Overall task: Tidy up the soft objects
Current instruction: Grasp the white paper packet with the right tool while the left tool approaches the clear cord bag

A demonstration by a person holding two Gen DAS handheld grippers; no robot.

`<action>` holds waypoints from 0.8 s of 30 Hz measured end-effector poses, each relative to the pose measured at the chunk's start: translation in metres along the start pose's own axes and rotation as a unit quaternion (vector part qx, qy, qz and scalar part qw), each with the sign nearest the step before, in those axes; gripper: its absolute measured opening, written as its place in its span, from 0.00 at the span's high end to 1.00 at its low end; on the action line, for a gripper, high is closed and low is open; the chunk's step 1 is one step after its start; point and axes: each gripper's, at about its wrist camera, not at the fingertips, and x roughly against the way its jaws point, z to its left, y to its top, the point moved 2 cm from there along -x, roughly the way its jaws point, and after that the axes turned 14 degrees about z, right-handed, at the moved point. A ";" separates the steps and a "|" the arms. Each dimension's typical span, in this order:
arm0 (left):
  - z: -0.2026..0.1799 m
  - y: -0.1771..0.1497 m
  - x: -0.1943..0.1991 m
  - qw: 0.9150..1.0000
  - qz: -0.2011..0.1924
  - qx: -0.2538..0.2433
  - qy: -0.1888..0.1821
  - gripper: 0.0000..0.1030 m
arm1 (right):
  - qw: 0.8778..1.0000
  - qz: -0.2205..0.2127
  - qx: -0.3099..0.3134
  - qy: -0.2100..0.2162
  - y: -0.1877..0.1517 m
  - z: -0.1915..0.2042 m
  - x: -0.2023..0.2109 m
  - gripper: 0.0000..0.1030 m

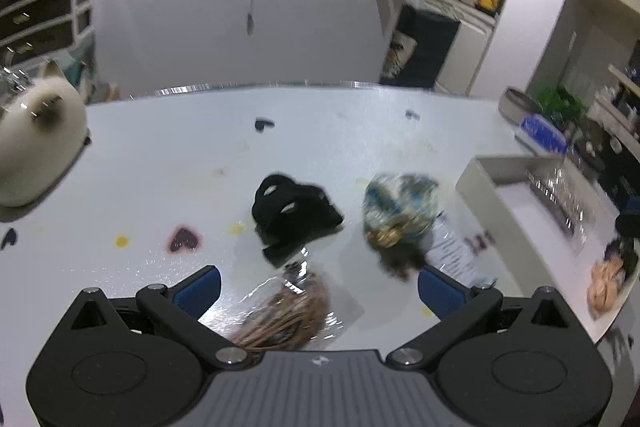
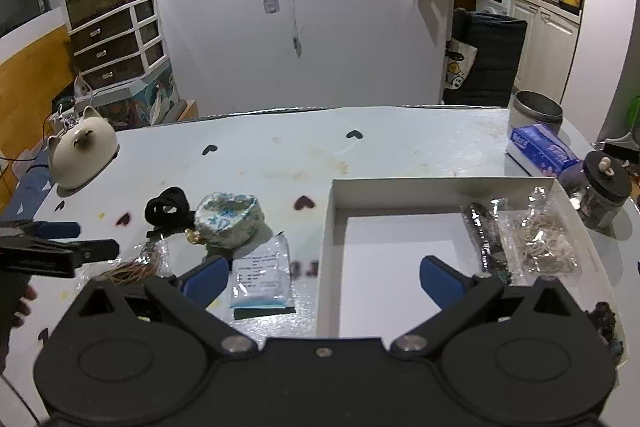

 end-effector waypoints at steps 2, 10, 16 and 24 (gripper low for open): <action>0.012 0.001 -0.012 1.000 0.020 -0.011 -0.009 0.00 | 1.000 0.006 0.004 0.002 0.002 0.003 -0.003 0.07; 0.041 -0.010 -0.037 0.996 0.061 -0.005 -0.060 0.00 | 0.999 0.038 0.012 0.017 0.015 0.016 -0.029 0.24; 0.039 -0.032 -0.038 0.995 0.073 -0.005 -0.067 0.00 | 0.997 0.065 0.044 0.027 0.031 0.038 -0.063 0.34; 0.034 -0.050 -0.028 0.994 0.073 0.027 -0.080 0.00 | 0.988 0.110 0.109 0.022 0.046 0.070 -0.114 0.55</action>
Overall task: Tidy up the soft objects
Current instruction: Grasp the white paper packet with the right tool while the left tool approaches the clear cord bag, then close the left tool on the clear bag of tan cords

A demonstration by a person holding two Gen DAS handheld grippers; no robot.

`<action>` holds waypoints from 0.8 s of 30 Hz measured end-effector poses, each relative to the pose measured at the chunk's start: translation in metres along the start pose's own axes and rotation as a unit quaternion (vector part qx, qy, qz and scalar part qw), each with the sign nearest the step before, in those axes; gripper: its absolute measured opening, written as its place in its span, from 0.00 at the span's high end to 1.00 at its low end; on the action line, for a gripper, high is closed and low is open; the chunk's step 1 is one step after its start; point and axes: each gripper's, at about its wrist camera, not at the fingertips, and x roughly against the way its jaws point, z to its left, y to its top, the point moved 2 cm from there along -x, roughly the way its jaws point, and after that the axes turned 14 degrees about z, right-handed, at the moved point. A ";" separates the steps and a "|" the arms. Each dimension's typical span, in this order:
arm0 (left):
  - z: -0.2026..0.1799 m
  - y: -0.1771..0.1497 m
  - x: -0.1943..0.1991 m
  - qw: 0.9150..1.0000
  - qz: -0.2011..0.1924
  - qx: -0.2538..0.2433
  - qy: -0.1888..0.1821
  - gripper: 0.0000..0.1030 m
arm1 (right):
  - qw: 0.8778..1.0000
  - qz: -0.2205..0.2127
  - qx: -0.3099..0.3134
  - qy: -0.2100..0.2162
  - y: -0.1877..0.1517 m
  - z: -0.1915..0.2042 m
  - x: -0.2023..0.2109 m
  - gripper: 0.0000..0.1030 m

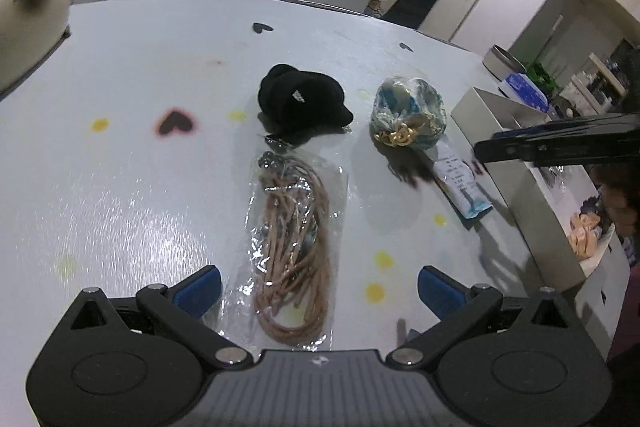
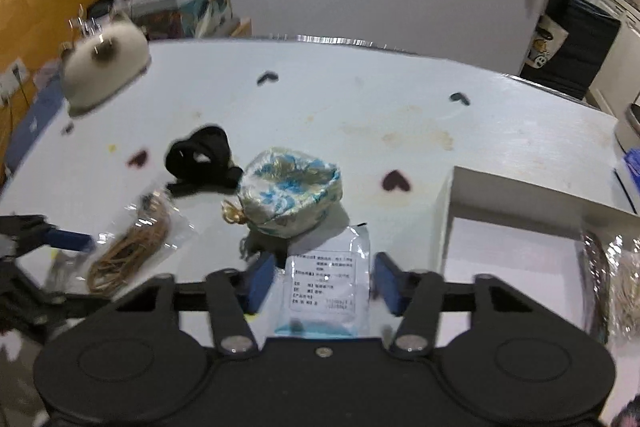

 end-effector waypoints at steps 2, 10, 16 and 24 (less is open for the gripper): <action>0.000 -0.002 0.003 1.000 -0.009 0.013 0.001 0.01 | 1.000 0.016 0.005 -0.007 0.007 0.003 -0.014 0.61; -0.004 0.014 0.004 0.999 -0.024 -0.012 0.047 0.09 | 0.999 0.049 0.009 -0.011 0.003 0.013 -0.047 0.69; -0.017 0.025 -0.014 0.995 0.006 -0.071 0.076 0.18 | 0.997 0.058 0.051 -0.011 -0.023 0.035 -0.044 0.69; -0.024 0.023 -0.017 0.990 -0.007 -0.055 0.131 0.37 | 0.995 0.070 0.019 0.064 -0.031 0.039 -0.023 0.60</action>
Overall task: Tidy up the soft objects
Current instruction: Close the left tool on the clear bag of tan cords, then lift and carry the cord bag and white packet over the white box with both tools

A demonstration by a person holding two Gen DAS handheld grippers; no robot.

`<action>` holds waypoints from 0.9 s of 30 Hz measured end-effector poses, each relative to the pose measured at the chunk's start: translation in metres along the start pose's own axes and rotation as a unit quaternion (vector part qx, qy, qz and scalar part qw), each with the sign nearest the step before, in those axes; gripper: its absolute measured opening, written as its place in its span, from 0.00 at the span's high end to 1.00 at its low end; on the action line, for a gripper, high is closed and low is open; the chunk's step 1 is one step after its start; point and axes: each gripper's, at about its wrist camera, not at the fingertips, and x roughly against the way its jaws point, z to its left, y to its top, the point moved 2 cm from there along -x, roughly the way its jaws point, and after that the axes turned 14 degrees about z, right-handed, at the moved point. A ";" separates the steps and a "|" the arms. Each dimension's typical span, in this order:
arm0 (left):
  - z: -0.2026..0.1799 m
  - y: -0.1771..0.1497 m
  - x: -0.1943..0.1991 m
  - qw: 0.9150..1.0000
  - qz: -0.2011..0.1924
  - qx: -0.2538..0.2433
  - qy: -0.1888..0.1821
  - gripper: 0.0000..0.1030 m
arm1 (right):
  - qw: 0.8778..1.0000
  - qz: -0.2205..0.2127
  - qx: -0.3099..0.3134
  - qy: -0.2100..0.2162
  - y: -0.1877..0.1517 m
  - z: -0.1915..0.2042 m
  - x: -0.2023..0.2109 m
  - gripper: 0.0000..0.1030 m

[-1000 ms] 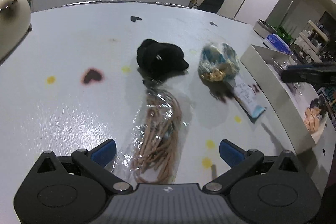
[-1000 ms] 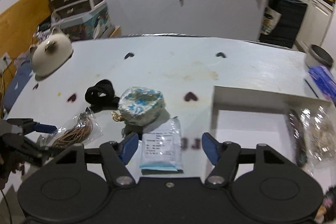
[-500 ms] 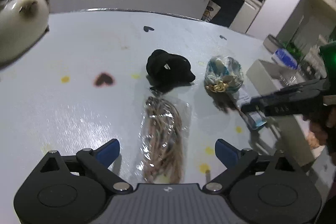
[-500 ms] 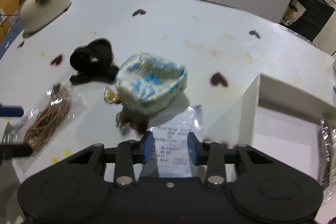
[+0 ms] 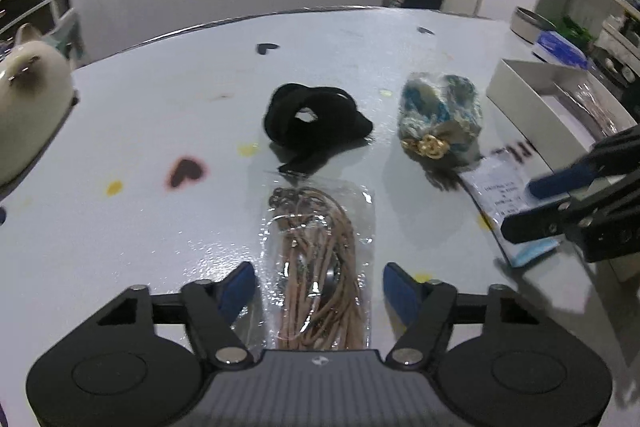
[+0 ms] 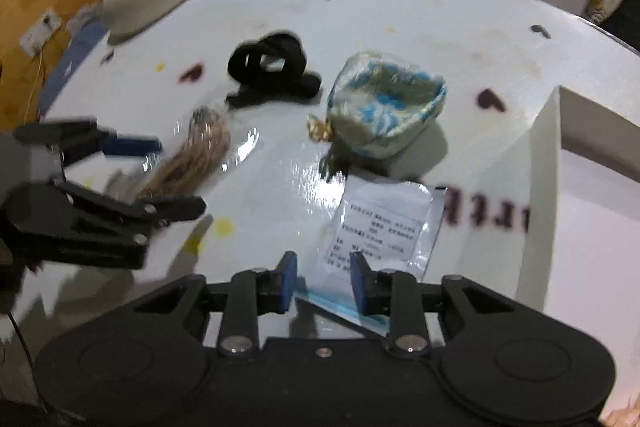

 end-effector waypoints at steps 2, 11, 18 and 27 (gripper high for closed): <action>0.000 -0.002 0.002 1.000 -0.002 0.012 0.003 0.43 | 0.999 -0.025 -0.025 -0.015 0.002 0.000 0.006 0.21; 0.000 -0.007 0.007 0.999 0.001 0.052 -0.010 0.57 | 0.990 0.016 -0.131 -0.040 0.022 -0.024 -0.017 0.21; -0.001 -0.006 0.007 0.997 0.010 0.072 -0.017 0.58 | 0.995 0.011 -0.069 -0.068 0.019 -0.004 -0.028 0.35; -0.006 -0.018 0.019 0.993 0.005 0.110 -0.049 0.64 | 0.999 -0.010 -0.041 -0.023 0.008 0.005 -0.013 0.60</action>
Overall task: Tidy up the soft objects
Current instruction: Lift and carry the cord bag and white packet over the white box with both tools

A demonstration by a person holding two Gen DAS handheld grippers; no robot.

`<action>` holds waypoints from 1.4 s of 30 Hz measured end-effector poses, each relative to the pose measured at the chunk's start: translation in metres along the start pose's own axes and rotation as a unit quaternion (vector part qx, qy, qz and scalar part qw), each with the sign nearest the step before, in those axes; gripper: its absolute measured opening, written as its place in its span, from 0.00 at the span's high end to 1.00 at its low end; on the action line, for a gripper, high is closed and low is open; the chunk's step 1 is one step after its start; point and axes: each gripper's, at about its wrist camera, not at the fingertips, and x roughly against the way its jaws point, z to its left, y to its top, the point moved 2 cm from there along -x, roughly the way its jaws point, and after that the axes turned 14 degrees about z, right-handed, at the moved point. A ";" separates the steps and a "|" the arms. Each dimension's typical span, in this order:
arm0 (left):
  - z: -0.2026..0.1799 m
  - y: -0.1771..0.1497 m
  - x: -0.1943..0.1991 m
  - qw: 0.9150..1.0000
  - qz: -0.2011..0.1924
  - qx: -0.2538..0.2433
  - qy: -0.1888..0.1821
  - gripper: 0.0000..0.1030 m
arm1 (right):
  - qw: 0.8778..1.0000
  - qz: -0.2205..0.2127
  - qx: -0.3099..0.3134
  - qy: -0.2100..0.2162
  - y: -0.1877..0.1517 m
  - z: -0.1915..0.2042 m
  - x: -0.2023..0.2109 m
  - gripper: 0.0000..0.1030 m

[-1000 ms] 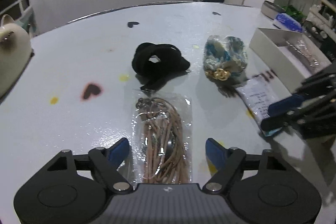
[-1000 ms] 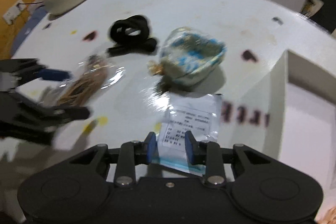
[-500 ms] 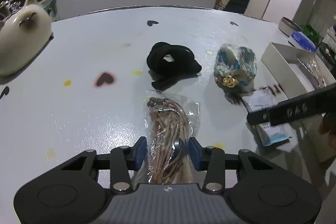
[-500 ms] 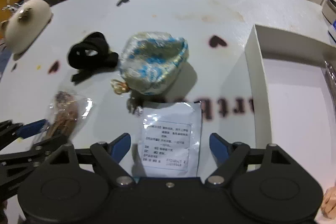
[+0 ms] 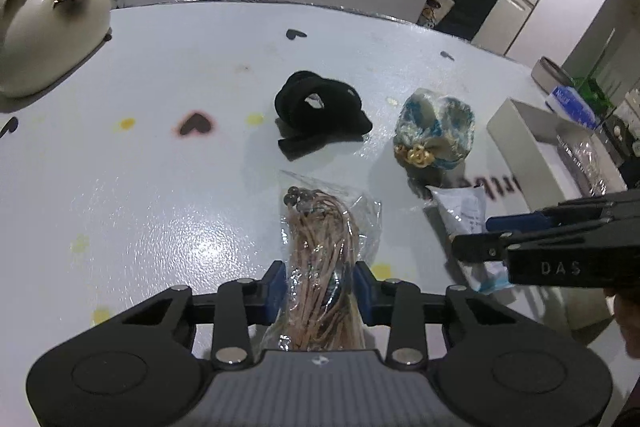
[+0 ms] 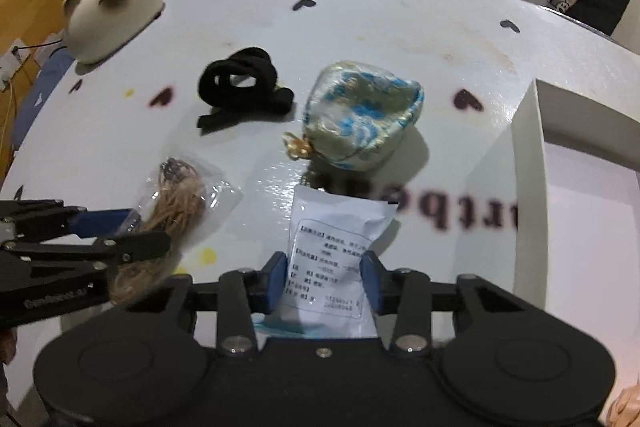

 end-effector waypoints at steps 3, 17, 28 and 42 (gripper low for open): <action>-0.004 -0.002 0.010 1.000 -0.016 0.007 0.000 0.64 | 1.000 -0.009 0.004 0.002 -0.006 0.004 0.006 0.60; -0.020 -0.007 0.065 0.995 -0.089 0.034 0.005 0.64 | 0.996 -0.089 0.014 -0.007 -0.028 0.002 0.058 0.60; -0.056 -0.009 0.109 0.988 -0.147 0.046 -0.009 0.64 | 0.986 -0.167 0.015 0.002 -0.053 -0.011 0.118 0.60; -0.137 -0.003 0.102 0.986 -0.149 0.072 -0.028 0.64 | 0.982 -0.189 0.009 0.022 -0.078 -0.077 0.150 0.59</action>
